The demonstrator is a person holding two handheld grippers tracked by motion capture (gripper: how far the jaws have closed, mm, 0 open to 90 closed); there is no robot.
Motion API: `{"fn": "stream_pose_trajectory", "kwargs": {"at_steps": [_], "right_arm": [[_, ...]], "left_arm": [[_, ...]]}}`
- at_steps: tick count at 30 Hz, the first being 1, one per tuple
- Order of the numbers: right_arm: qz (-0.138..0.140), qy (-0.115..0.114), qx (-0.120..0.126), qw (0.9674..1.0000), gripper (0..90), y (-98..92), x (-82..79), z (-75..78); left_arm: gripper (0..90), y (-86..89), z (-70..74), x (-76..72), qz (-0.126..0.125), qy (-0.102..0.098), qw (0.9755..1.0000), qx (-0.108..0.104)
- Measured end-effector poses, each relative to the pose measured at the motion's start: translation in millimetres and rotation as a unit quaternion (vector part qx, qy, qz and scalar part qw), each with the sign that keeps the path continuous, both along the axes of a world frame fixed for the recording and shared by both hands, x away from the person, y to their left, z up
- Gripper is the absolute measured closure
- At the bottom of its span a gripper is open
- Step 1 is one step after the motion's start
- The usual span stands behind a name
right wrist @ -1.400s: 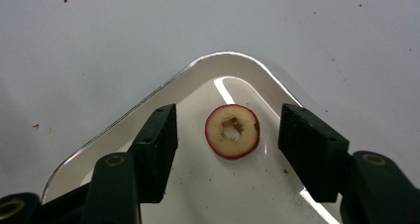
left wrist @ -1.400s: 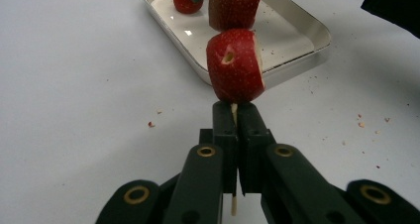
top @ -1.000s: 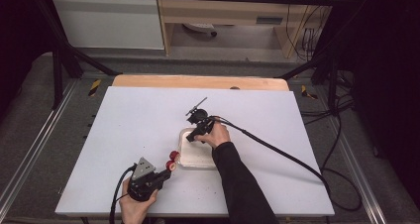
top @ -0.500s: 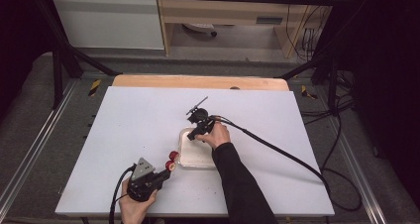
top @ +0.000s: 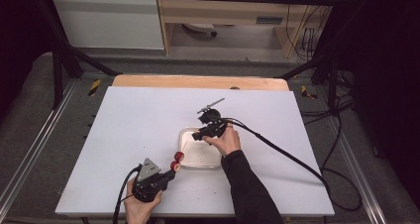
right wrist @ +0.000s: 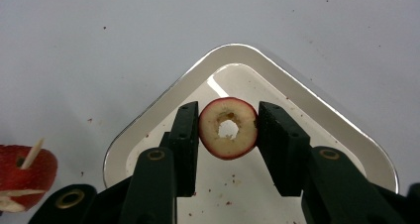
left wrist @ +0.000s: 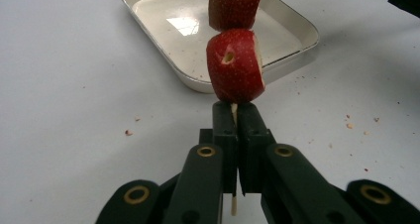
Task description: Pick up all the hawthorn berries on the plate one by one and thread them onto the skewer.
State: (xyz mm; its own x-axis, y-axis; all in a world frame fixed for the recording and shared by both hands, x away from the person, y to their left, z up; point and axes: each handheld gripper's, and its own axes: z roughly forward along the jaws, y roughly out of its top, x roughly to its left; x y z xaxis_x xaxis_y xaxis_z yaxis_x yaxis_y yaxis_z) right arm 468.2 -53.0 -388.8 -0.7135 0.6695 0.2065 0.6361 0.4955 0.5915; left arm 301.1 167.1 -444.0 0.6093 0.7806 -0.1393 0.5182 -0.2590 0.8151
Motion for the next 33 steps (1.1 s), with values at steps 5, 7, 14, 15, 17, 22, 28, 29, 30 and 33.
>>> {"fn": "stream_pose_trajectory", "kwargs": {"at_steps": [5,7,14,15,17,22,28,29,30,33], "right_arm": [[-0.014,-0.005,0.031,0.9994,62.1,-14.6,-11.8,2.1],[-0.025,-0.008,0.047,0.9985,62.1,-20.3,-16.8,2.4],[-0.051,-0.019,0.108,0.9927,62.1,-37.8,-32.4,-2.1],[-0.055,-0.021,0.117,0.9914,62.1,-40.2,-34.6,-2.7],[-0.064,-0.023,0.136,0.9884,62.1,-44.7,-38.7,-4.0],[-0.083,-0.028,0.184,0.9791,62.1,-54.3,-49.8,-9.3],[-0.100,-0.032,0.219,0.9701,62.1,-62.8,-58.7,-16.8],[-0.105,-0.032,0.226,0.9679,62.1,-64.2,-60.0,-17.7],[-0.107,-0.032,0.233,0.9660,62.1,-65.6,-61.1,-18.7],[-0.117,-0.034,0.249,0.9608,62.2,-68.2,-64.8,-21.5]], "left_arm": [[88.0,-8.3,0.9,-0.5,-0.008,-0.001,1.0000,0.004],[88.0,-11.8,1.2,-0.9,-0.009,-0.002,1.0000,0.000],[87.9,-22.6,1.0,-2.5,-0.013,-0.004,0.9999,-0.004],[87.9,-24.3,0.9,-2.7,-0.013,-0.003,0.9999,-0.006],[87.9,-27.9,0.6,-3.1,-0.013,-0.002,0.9999,-0.009],[87.9,-36.7,0.7,-5.3,-0.013,-0.004,0.9998,-0.016],[87.9,-45.6,-0.7,-6.7,-0.011,-0.002,0.9997,-0.023],[87.9,-47.3,-1.2,-6.9,-0.008,-0.002,0.9997,-0.025],[87.9,-48.7,-1.6,-7.1,-0.007,0.000,0.9996,-0.027],[87.9,-53.0,-2.7,-7.4,-0.002,0.004,0.9994,-0.033]]}}
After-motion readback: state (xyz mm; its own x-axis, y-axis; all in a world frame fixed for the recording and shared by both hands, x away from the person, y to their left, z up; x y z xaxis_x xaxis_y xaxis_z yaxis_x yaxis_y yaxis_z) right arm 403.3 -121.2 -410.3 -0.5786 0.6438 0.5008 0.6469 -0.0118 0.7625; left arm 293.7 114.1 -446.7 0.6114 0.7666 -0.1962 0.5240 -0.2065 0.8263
